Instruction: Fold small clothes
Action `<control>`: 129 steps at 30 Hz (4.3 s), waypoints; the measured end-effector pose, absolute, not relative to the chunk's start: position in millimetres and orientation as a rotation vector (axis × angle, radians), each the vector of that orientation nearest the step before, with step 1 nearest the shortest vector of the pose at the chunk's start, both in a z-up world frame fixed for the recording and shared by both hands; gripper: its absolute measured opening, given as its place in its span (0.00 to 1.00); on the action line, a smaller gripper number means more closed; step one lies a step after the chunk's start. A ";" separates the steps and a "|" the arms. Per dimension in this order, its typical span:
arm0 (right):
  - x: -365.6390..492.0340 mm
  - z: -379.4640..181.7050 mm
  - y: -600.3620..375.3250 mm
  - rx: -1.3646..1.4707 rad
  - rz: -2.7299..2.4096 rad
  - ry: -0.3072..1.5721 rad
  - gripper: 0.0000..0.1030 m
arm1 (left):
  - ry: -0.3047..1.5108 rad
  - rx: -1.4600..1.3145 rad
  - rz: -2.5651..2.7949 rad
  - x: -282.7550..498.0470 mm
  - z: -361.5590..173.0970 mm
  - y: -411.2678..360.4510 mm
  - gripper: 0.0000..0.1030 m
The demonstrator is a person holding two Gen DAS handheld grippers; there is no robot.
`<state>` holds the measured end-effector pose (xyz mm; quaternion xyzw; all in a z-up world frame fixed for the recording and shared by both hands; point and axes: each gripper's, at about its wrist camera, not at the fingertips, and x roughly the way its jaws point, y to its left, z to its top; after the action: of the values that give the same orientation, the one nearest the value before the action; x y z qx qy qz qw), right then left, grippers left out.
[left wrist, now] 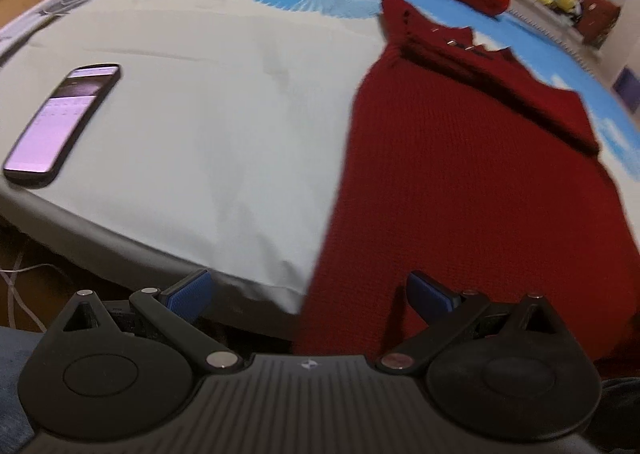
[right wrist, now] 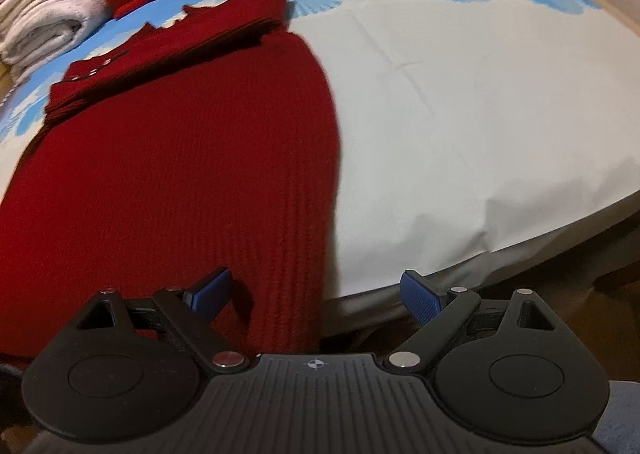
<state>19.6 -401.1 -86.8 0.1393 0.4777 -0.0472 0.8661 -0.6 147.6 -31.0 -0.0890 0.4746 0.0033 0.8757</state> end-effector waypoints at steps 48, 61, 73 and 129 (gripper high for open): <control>85.6 55.8 -449.4 0.593 0.102 0.767 0.17 | 0.859 -0.363 -0.274 79.4 112.0 131.1 0.08; 253.6 -34.0 -479.7 0.798 -0.230 0.749 0.81 | 0.657 -0.383 0.209 280.8 96.3 121.0 0.93; 202.5 -61.1 -447.2 0.710 -0.313 0.811 0.83 | 0.914 -0.335 0.131 218.5 -9.9 108.9 0.93; 268.2 -32.9 -424.4 0.332 -0.281 0.724 0.67 | 0.839 -0.207 0.148 298.4 15.4 96.7 0.94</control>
<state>268.2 -424.4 -32.9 0.1609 0.3513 -0.1362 0.9122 298.4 96.7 15.4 -0.1004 0.4060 0.0719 0.9055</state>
